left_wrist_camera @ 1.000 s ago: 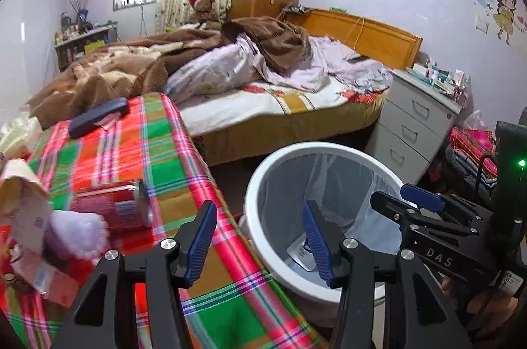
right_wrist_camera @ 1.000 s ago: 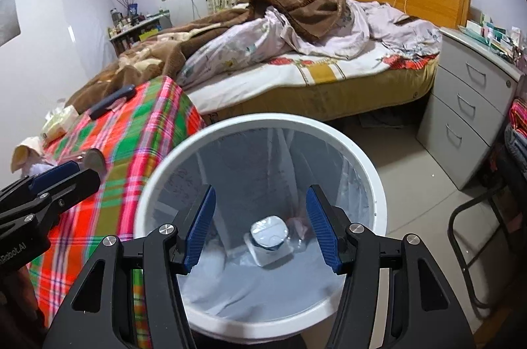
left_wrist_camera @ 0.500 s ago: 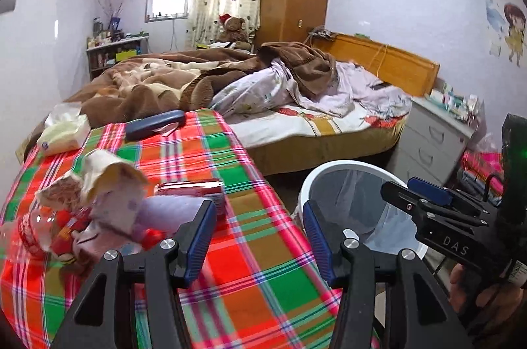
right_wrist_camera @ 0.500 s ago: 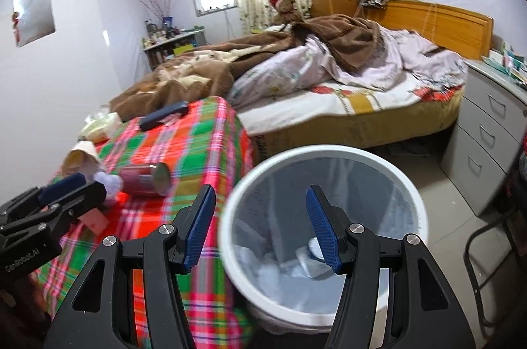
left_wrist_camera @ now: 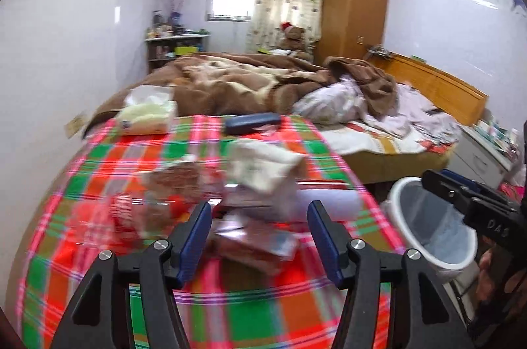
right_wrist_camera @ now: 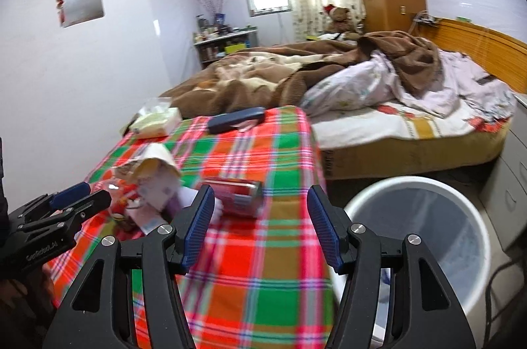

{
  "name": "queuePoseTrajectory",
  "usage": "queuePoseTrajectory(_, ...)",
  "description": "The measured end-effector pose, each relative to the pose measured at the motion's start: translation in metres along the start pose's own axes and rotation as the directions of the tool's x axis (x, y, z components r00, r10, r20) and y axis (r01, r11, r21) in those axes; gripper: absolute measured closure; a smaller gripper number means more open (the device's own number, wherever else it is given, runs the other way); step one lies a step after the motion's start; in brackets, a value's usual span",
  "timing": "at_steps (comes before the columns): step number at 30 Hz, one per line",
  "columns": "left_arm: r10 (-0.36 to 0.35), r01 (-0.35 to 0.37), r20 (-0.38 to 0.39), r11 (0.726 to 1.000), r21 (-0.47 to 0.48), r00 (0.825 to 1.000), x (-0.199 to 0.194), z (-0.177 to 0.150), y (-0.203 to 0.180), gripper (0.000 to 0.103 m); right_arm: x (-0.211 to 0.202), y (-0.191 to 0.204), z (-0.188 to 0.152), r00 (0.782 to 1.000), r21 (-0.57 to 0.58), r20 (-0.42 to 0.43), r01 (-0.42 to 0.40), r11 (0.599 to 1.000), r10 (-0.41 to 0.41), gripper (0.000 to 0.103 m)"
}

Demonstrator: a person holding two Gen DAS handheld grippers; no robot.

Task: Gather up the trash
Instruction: 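Grasp the white tissue with the right tool while the left tool grasps the red cola bottle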

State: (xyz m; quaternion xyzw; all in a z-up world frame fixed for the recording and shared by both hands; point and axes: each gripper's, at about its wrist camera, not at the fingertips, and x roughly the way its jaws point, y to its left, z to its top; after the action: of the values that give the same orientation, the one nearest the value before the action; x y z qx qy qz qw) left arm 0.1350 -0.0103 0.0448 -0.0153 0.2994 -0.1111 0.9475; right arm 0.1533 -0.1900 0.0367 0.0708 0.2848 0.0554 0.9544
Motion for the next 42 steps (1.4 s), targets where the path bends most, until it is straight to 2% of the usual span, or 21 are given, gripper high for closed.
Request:
queuePoseTrajectory(6,0.076,-0.077,-0.011,0.996,-0.051,0.997,0.001,0.002,0.058,0.040,0.019,0.030,0.007,0.998,-0.037,-0.030,-0.053,0.998,0.051,0.042)
queuePoseTrajectory(9,0.082,-0.083,-0.021,0.994,-0.070,0.996,0.002,0.003,0.082,0.039,0.026,0.043,0.011,0.996,-0.053,-0.041,-0.077,0.996,0.075,0.040)
queuePoseTrajectory(13,0.121,-0.123,-0.036,0.991,-0.048,0.992,0.008,0.007,0.104,0.037,0.036,0.064,0.018,0.990,-0.083,-0.063,-0.132,0.988,0.127,0.036)
queuePoseTrajectory(16,0.099,-0.103,-0.061,0.993,-0.050,0.993,0.017,0.010,0.122,0.036,0.047,0.079,0.023,0.987,-0.127,-0.089,-0.141,0.982,0.130,0.035)
queuePoseTrajectory(19,0.103,-0.104,-0.081,0.995,-0.004,0.991,0.027,0.014,0.132,0.036,0.060,0.094,0.029,0.982,-0.157,-0.124,-0.161,0.974,0.142,0.035)
queuePoseTrajectory(21,0.068,-0.068,-0.106,0.998,-0.004,0.992,0.037,0.018,0.141,0.036,0.069,0.100,0.029,0.977,-0.163,-0.158,-0.171,0.972,0.145,0.035)
queuePoseTrajectory(25,0.054,-0.047,-0.135,0.997,0.054,0.989,0.055,0.020,0.148,0.036,0.080,0.107,0.030,0.976,-0.194,-0.189,-0.142,0.971,0.105,0.035)
queuePoseTrajectory(27,0.021,-0.012,-0.161,0.998,0.057,0.987,0.066,0.021,0.154,0.036,0.085,0.106,0.031,0.973,-0.189,-0.209,-0.136,0.972,0.096,0.035)
queuePoseTrajectory(29,0.040,-0.028,-0.194,0.997,0.067,0.980,0.076,0.019,0.156,0.036,0.089,0.106,0.030,0.970,-0.176,-0.226,-0.134,0.975,0.092,0.035)
queuePoseTrajectory(31,0.047,-0.021,-0.214,0.992,0.122,0.976,0.082,0.014,0.153,0.036,0.093,0.106,0.031,0.968,-0.171,-0.235,-0.135,0.976,0.093,0.035)
queuePoseTrajectory(35,0.016,0.010,-0.240,0.994,0.107,0.971,0.085,0.009,0.156,0.026,0.095,0.113,0.029,0.965,-0.192,-0.249,-0.138,0.972,0.088,0.036)
queuePoseTrajectory(37,0.023,0.007,-0.244,0.993,0.122,0.970,0.085,0.006,0.155,0.024,0.094,0.116,0.026,0.964,-0.205,-0.254,-0.136,0.969,0.082,0.040)
queuePoseTrajectory(38,0.017,0.015,-0.252,0.992,0.125,0.968,0.085,0.004,0.155,0.024,0.093,0.117,0.025,0.964,-0.207,-0.254,-0.138,0.969,0.083,0.046)
queuePoseTrajectory(40,0.009,0.029,-0.278,0.991,0.134,0.960,0.089,-0.002,0.154,0.024,0.091,0.117,0.022,0.964,-0.205,-0.255,-0.133,0.970,0.078,0.049)
queuePoseTrajectory(41,0.010,0.032,-0.297,0.990,0.137,0.955,0.092,-0.006,0.153,0.024,0.091,0.116,0.023,0.964,-0.206,-0.254,-0.129,0.970,0.074,0.056)
queuePoseTrajectory(42,0.012,0.032,-0.304,0.990,0.139,0.952,0.094,-0.008,0.152,0.024,0.088,0.116,0.022,0.966,-0.204,-0.247,-0.125,0.971,0.072,0.057)
